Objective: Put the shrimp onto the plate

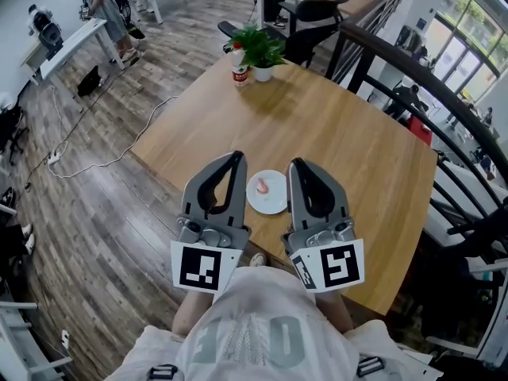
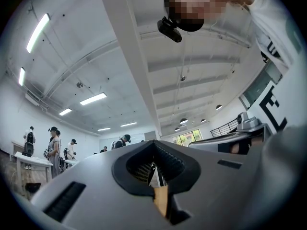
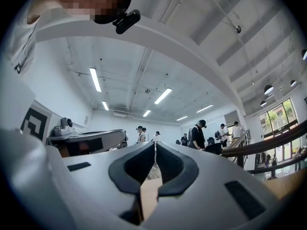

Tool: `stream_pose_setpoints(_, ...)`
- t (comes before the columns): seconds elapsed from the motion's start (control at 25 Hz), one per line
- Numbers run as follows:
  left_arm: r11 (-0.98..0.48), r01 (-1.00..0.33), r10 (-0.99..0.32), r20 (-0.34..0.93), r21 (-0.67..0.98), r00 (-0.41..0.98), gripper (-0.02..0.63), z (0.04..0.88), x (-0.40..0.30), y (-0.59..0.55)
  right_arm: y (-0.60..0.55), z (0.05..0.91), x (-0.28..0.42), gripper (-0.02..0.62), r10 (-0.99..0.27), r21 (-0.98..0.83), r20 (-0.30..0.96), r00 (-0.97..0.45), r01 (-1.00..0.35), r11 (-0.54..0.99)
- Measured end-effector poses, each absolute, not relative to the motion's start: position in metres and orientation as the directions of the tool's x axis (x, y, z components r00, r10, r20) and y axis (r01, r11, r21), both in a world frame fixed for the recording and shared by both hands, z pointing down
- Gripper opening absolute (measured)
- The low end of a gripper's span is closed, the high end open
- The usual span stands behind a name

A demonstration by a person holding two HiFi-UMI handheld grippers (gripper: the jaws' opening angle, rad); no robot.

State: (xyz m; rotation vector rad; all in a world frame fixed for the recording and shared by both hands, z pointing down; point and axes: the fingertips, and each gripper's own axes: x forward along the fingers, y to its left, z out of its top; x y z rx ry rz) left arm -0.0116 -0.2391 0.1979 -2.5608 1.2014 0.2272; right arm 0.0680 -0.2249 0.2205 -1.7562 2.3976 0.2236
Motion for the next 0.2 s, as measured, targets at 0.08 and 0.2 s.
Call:
stream_pose_setpoints(0.08, -0.606, -0.768, -0.720, -0.268, -0.206, 0.640, 0.008, 0.1978, -0.0103, -0.2398, -0.2268, 0.2216, 0.0677, 0.027, -0.932, 0.028, -0.206, -0.299, -0.954, 0.300)
stream_pose_setpoints(0.2, -0.616, -0.761, -0.715, -0.261, -0.203, 0.649, 0.006, 0.1999, -0.0065, -0.2391, -0.2275, 0.2230, 0.0688, 0.026, -0.935, 0.025, -0.197, -0.296, -0.955, 0.297)
